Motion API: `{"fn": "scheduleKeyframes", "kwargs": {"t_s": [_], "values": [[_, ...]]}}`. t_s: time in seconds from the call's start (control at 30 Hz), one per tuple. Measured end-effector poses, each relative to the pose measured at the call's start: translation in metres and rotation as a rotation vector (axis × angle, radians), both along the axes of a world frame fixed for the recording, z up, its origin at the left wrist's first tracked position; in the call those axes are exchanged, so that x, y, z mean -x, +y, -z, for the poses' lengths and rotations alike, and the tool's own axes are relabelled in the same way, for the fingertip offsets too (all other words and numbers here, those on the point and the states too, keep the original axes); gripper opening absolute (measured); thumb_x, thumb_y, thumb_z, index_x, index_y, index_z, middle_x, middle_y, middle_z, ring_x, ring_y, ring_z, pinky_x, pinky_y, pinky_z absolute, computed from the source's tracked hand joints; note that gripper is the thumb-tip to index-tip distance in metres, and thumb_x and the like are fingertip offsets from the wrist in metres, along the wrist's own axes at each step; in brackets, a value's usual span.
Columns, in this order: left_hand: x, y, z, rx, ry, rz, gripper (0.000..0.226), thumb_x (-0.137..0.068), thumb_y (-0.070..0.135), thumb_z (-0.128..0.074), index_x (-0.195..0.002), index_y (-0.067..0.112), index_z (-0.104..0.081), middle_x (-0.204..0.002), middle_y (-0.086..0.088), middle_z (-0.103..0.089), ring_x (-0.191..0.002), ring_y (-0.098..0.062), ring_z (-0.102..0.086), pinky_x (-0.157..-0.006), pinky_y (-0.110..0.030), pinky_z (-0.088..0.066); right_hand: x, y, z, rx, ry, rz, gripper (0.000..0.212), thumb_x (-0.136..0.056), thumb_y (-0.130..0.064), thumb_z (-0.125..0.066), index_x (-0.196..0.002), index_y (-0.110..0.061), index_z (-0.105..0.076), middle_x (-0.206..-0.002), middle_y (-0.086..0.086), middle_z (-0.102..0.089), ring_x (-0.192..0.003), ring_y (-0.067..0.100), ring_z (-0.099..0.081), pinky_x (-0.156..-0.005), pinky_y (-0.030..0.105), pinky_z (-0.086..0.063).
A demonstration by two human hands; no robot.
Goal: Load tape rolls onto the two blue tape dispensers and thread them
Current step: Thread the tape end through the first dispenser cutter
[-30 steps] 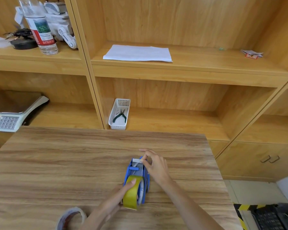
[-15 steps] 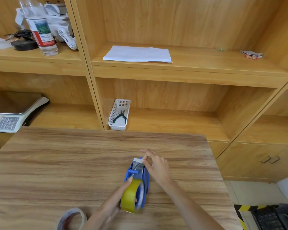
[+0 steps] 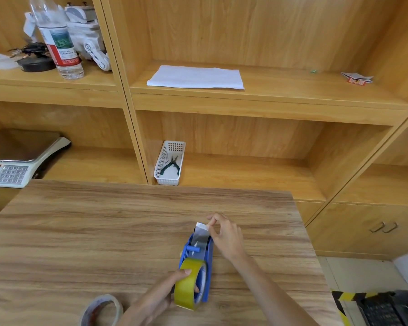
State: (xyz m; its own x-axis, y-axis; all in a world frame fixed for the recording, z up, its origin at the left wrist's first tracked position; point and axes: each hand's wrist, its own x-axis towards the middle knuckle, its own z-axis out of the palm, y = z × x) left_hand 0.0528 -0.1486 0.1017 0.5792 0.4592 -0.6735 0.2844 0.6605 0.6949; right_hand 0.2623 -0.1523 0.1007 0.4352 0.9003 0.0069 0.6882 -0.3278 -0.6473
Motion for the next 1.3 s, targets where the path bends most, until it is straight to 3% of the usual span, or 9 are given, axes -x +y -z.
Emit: {"fn": "scheduleKeyframes", "kwargs": {"t_s": [0.07,0.23,0.37,0.63,0.83,0.97,1.1,1.17,1.3], "values": [[0.001,0.001,0.002,-0.014,0.006,-0.006,0.048,-0.064,0.051,-0.075,-0.076,0.005,-0.077,-0.083,-0.016,-0.073,-0.079,-0.023,-0.068,-0.078,-0.035,-0.055,0.001,0.001,-0.002,-0.005,-0.01,-0.016,0.016,-0.09,-0.022,-0.057,-0.078,-0.029,-0.05,-0.112,-0.024,-0.065,-0.082,0.005,-0.062,-0.071,0.031,-0.048],[-0.003,0.003,0.004,-0.087,0.054,-0.023,0.064,-0.078,0.067,-0.063,-0.075,0.004,-0.076,-0.076,-0.014,-0.072,-0.076,-0.024,-0.068,-0.081,-0.035,-0.054,0.001,0.002,-0.005,-0.021,0.002,-0.024,0.019,-0.092,-0.023,-0.057,-0.077,-0.031,-0.049,-0.107,-0.022,-0.065,-0.095,0.007,-0.065,-0.078,0.035,-0.054],[-0.007,0.004,0.002,-0.132,0.063,-0.006,0.056,-0.076,0.059,-0.064,-0.065,0.005,-0.075,-0.074,-0.012,-0.073,-0.071,-0.021,-0.068,-0.074,-0.032,-0.051,-0.002,0.003,-0.007,-0.015,0.001,-0.005,0.021,-0.091,-0.02,-0.055,-0.075,-0.031,-0.046,-0.107,-0.02,-0.065,-0.095,0.009,-0.064,-0.075,0.034,-0.051],[-0.001,0.002,0.01,-0.156,-0.016,0.054,0.053,-0.063,0.055,-0.068,-0.073,0.004,-0.077,-0.08,-0.014,-0.074,-0.076,-0.022,-0.067,-0.075,-0.034,-0.049,-0.01,0.006,-0.003,-0.006,0.055,0.051,0.027,-0.091,-0.01,-0.055,-0.073,-0.029,-0.047,-0.1,-0.01,-0.069,-0.091,0.01,-0.063,-0.067,0.027,-0.041],[0.002,0.005,0.015,-0.208,-0.049,0.076,0.057,-0.055,0.06,-0.076,-0.073,0.005,-0.078,-0.079,-0.013,-0.074,-0.074,-0.021,-0.066,-0.074,-0.033,-0.047,-0.016,0.007,-0.004,0.029,0.169,0.116,0.02,-0.095,-0.009,-0.055,-0.078,-0.02,-0.053,-0.09,-0.004,-0.07,-0.042,0.0,-0.061,-0.048,0.016,-0.044],[0.005,0.006,0.015,-0.234,-0.059,0.067,0.05,-0.065,0.053,-0.068,-0.074,0.005,-0.078,-0.079,-0.012,-0.075,-0.079,-0.023,-0.065,-0.078,-0.035,-0.047,-0.02,0.008,-0.007,0.063,0.359,0.138,0.021,-0.094,-0.007,-0.058,-0.077,-0.019,-0.056,-0.088,-0.004,-0.069,-0.051,0.008,-0.068,-0.042,0.019,-0.045],[0.006,0.007,0.015,-0.272,-0.048,0.034,0.051,-0.063,0.054,-0.067,-0.069,0.005,-0.077,-0.075,-0.012,-0.073,-0.074,-0.023,-0.065,-0.074,-0.034,-0.047,-0.028,0.009,-0.009,0.142,0.69,0.19,0.011,-0.089,-0.003,-0.067,-0.08,-0.009,-0.067,-0.09,0.007,-0.073,-0.058,0.01,-0.07,-0.05,0.017,-0.054],[0.006,0.009,0.017,-0.283,-0.04,0.003,0.054,-0.058,0.058,-0.071,-0.066,0.005,-0.076,-0.072,-0.012,-0.073,-0.071,-0.023,-0.065,-0.07,-0.033,-0.048,-0.033,0.009,-0.007,0.193,0.791,0.183,0.003,-0.088,-0.003,-0.069,-0.086,-0.004,-0.071,-0.094,0.012,-0.075,-0.064,0.009,-0.07,-0.056,0.015,-0.056],[0.005,0.012,0.015,-0.273,-0.037,-0.018,0.051,-0.06,0.056,-0.066,-0.063,0.006,-0.074,-0.071,-0.011,-0.071,-0.069,-0.021,-0.064,-0.07,-0.032,-0.046,-0.032,0.01,-0.006,0.338,0.946,0.167,0.012,-0.09,-0.005,-0.068,-0.102,-0.007,-0.07,-0.085,0.005,-0.075,-0.066,0.005,-0.072,-0.059,0.015,-0.058]]}}
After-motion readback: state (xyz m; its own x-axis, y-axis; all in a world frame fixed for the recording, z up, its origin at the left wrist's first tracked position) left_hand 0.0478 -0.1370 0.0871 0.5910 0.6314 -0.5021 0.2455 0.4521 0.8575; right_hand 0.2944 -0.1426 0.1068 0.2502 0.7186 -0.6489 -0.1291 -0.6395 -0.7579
